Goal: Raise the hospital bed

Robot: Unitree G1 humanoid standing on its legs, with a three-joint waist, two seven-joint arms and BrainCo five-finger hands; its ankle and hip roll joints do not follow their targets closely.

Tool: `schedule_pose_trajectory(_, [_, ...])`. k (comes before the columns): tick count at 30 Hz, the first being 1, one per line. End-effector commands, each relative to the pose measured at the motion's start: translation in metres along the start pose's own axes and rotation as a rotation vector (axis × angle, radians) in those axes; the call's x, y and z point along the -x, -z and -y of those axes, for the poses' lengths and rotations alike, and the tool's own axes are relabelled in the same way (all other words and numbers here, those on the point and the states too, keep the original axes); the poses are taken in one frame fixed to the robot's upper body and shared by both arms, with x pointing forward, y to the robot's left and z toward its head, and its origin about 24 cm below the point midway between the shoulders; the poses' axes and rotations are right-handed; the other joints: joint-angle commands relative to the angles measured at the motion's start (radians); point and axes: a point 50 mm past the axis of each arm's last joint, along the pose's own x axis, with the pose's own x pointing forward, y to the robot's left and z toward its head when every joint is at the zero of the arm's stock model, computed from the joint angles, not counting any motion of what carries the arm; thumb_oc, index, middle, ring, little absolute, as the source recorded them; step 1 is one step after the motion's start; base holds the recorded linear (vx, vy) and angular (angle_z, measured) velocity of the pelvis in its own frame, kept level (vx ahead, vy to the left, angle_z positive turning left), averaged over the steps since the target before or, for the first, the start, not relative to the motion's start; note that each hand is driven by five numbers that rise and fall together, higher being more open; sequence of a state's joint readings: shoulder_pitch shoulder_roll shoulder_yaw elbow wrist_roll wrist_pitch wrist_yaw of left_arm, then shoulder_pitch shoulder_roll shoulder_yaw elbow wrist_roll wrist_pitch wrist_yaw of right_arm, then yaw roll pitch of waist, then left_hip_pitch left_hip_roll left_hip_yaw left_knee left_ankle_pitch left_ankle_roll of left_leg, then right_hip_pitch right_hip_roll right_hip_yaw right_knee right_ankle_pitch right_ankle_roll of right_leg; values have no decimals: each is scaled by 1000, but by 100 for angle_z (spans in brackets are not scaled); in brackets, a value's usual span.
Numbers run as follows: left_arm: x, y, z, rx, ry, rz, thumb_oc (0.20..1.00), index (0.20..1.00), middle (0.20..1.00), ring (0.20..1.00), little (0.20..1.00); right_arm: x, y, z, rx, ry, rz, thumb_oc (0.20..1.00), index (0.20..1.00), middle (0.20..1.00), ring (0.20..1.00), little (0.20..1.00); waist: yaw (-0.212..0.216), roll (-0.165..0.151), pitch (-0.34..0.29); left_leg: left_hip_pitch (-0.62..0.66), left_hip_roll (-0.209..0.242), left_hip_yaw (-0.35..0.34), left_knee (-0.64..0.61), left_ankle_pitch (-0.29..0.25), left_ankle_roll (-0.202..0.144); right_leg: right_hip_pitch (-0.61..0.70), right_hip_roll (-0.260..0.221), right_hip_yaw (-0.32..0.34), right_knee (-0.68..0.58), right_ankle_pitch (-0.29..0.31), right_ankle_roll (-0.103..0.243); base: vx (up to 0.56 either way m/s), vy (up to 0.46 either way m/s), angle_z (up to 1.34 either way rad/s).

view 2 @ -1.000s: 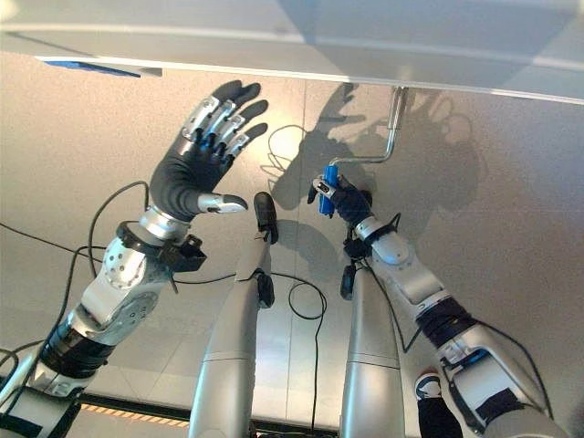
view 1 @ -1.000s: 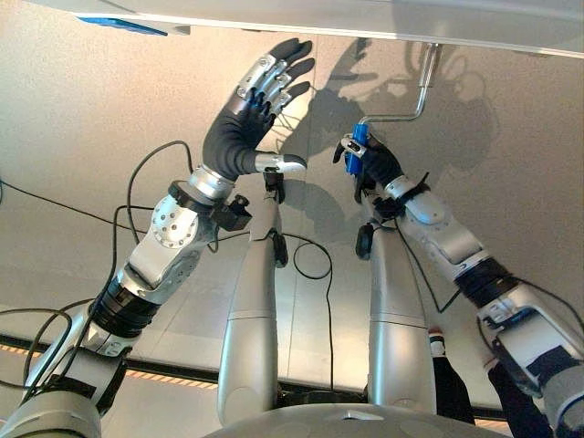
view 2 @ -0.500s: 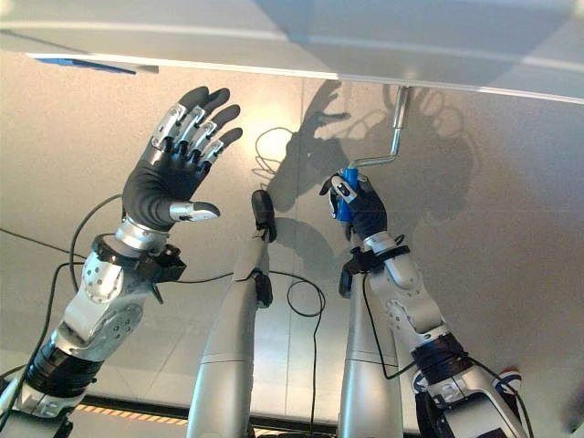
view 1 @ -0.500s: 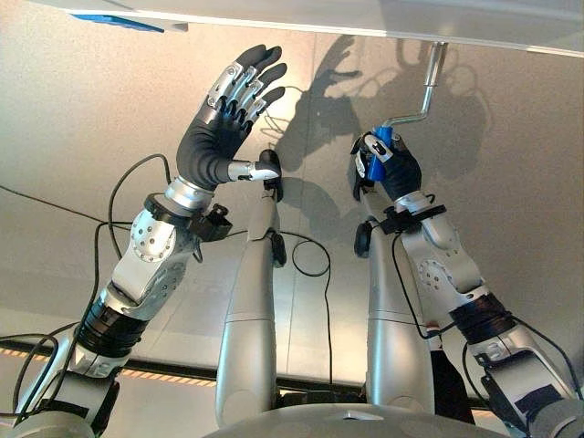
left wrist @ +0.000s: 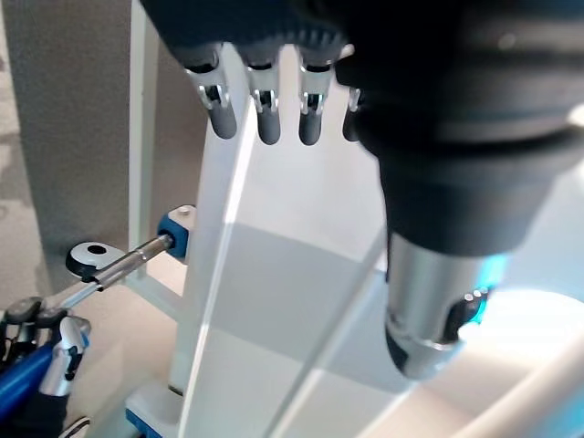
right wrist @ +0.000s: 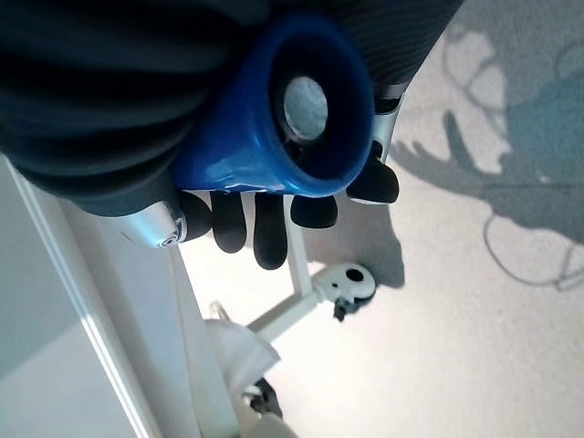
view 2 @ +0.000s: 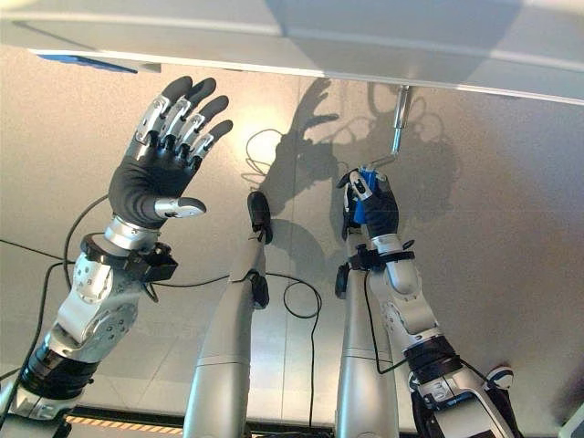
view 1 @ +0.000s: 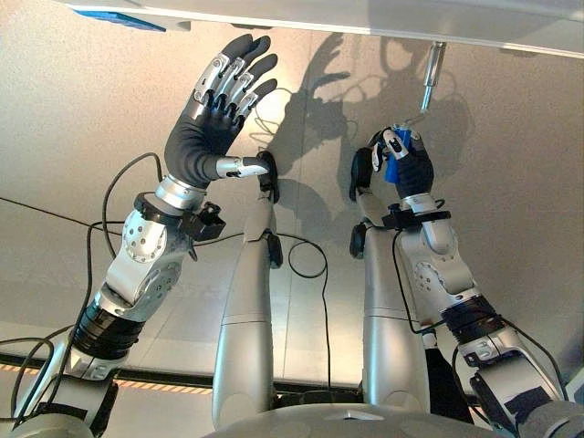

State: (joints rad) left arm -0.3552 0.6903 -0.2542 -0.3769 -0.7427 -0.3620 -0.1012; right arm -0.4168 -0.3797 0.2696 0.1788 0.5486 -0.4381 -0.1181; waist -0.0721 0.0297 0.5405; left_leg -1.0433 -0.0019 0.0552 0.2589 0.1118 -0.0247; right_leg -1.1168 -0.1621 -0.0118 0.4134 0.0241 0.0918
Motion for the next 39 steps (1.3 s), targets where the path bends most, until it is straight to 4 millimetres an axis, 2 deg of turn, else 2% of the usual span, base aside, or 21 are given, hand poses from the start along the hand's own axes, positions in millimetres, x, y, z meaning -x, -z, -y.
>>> schedule_pose_trajectory(1, [-2, -23, 13, 20, 61, 141, 1000, 1000, 1000, 1000, 1000, -21, -110, 113, -4, 591, 522, 200, 200, 200, 200, 200, -15, 39, -20, 37, 25, -4, 99, -118, -34, 64, 25, -26, -70, 38, 74, 0, 0, 0])
schedule_pose_trajectory(5, [-2, -22, 13, 8, 63, 135, 1000, 1000, 1000, 1000, 1000, -18, -100, 125, 83, 636, 435, 200, 200, 200, 200, 200, -15, 39, -20, 35, 24, -5, 101, -118, -32, 63, 25, -26, -68, 38, 72, 2, -4, 2])
schedule_pose_trajectory(7, [-3, -21, 13, 3, 67, 126, 1000, 1000, 1000, 1000, 1000, -15, -92, 142, 142, 723, 362, 200, 200, 200, 200, 200, -13, 39, -20, 36, 23, -7, 100, -118, -31, 64, 24, -28, -69, 37, 71, 0, 0, 0])
schedule_pose_trajectory(8, [-3, -21, 13, 4, 67, 126, 1000, 1000, 1000, 1000, 1000, -15, -92, 142, 142, 724, 363, 200, 200, 200, 200, 200, -13, 40, -20, 35, 23, -7, 100, -119, -31, 64, 25, -28, -69, 37, 71, 0, 0, 0])
schedule_pose_trajectory(11, [-3, -20, 17, -2, 90, 105, 1000, 1000, 1000, 1000, 1000, -4, -76, 171, 211, 852, 221, 200, 200, 200, 200, 200, -8, 43, -20, 34, 22, -8, 101, -119, -31, 63, 26, -27, -70, 37, 71, 0, 0, 0])
schedule_pose_trajectory(12, [-3, -20, 17, -2, 90, 106, 1000, 1000, 1000, 1000, 1000, -4, -76, 172, 211, 852, 221, 200, 200, 200, 200, 200, -8, 43, -20, 34, 22, -8, 100, -119, -31, 63, 26, -27, -70, 37, 71, 0, 0, 0])
schedule_pose_trajectory(13, [-4, -18, 19, 4, 105, 91, 1000, 1000, 1000, 1000, 1000, -3, -68, 174, 194, 857, 174, 200, 200, 200, 200, 200, -7, 43, -20, 33, 22, -7, 100, -118, -31, 63, 25, -28, -69, 37, 71, 0, 0, 0])
schedule_pose_trajectory(15, [-5, -17, 20, 6, 118, 85, 1000, 1000, 1000, 1000, 1000, -6, -57, 162, 217, 708, 96, 200, 200, 200, 200, 200, -8, 36, -20, 28, 24, -5, 99, -114, -32, 62, 25, -29, -72, 41, 71, 0, 0, 0])
schedule_pose_trajectory(16, [-5, -17, 20, 6, 117, 85, 1000, 1000, 1000, 1000, 1000, -6, -57, 161, 217, 706, 94, 200, 200, 200, 200, 200, -9, 36, -20, 29, 24, -5, 99, -113, -32, 63, 25, -29, -72, 41, 71, 0, 0, 0])
schedule_pose_trajectory(17, [-5, -18, 19, -2, 121, 85, 1000, 1000, 1000, 1000, 1000, -10, -52, 141, 295, 539, 57, 200, 200, 200, 200, 200, -12, 29, -20, 26, 25, -3, 98, -109, -33, 58, 26, -28, -73, 44, 71, 0, 0, 0])
schedule_pose_trajectory(18, [-6, -20, 19, -12, 130, 95, 1000, 1000, 1000, 1000, 1000, -12, -54, 112, 360, 325, 62, 200, 200, 200, 200, 200, -17, 22, -20, 24, 26, -1, 97, -105, -32, 55, 26, -29, -73, 46, 71, 0, 0, 0])
schedule_pose_trajectory(19, [-6, -20, 19, -11, 130, 94, 1000, 1000, 1000, 1000, 1000, -11, -54, 111, 361, 326, 61, 200, 200, 200, 200, 200, -17, 22, -20, 24, 26, -1, 97, -105, -32, 56, 26, -29, -73, 46, 72, -7, -39, -4])
schedule_pose_trajectory(20, [-5, -20, 17, -15, 121, 100, 1000, 1000, 1000, 1000, 1000, -15, -61, 89, 345, 192, 107, 200, 200, 200, 200, 200, -18, 20, -20, 24, 25, -2, 102, -106, -30, 54, 26, -30, -69, 47, 71, -8, -23, -7])
schedule_pose_trajectory(23, [-4, -21, 15, -42, 122, 93, 1000, 1000, 1000, 1000, 1000, -19, -65, 56, 332, 12, 136, 200, 200, 200, 200, 200, -16, 20, -20, 23, 27, 0, 102, -103, -31, 54, 26, -30, -70, 50, 70, -12, -20, -10])
schedule_pose_trajectory(25, [-2, -22, 13, -65, 119, 86, 1000, 1000, 1000, 1000, 1000, -19, -69, 43, 374, -68, 154, 200, 200, 200, 200, 200, -18, 18, -20, 26, 27, 0, 100, -101, -30, 57, 27, -29, -71, 50, 70, -8, -8, -9])
schedule_pose_trajectory(26, [-2, -22, 13, -65, 119, 85, 1000, 1000, 1000, 1000, 1000, -18, -69, 42, 375, -68, 153, 200, 200, 200, 200, 200, -19, 18, -20, 26, 27, 0, 100, -101, -30, 57, 27, -29, -71, 50, 70, -10, -19, -9])
schedule_pose_trajectory(27, [0, -23, 11, -80, 114, 79, 1000, 1000, 1000, 1000, 1000, -17, -72, 30, 381, -139, 172, 200, 200, 200, 200, 200, -19, 17, -20, 26, 28, -1, 101, -100, -31, 57, 27, -31, -70, 52, 70, -8, -15, -6])
schedule_pose_trajectory(32, [2, -25, 9, -109, 109, 77, 1000, 1000, 1000, 1000, 1000, -13, -80, 12, 414, -246, 210, 200, 200, 200, 200, 200, -20, 11, -20, 27, 27, -2, 97, -99, -29, 58, 27, -33, -71, 54, 70, -3, -3, -1])
schedule_pose_trajectory(35, [3, -25, 9, -112, 109, 74, 1000, 1000, 1000, 1000, 1000, -9, -87, 4, 365, -310, 233, 200, 200, 200, 200, 200, -22, 10, -20, 26, 27, -2, 99, -98, -30, 57, 25, -35, -67, 53, 70, 0, 0, 0])
schedule_pose_trajectory(38, [4, -26, 9, -119, 114, 72, 1000, 1000, 1000, 1000, 1000, -6, -90, 3, 258, -317, 245, 200, 200, 200, 200, 200, -25, 9, -20, 30, 28, -3, 97, -96, -34, 61, 26, -36, -68, 53, 69, 0, 0, 0])
schedule_pose_trajectory(39, [5, -25, 8, -115, 114, 65, 1000, 1000, 1000, 1000, 1000, -5, -89, 5, 167, -307, 245, 200, 200, 200, 200, 200, -25, 9, -20, 39, 29, -2, 90, -94, -37, 70, 27, -36, -72, 53, 70, 0, 0, 0])
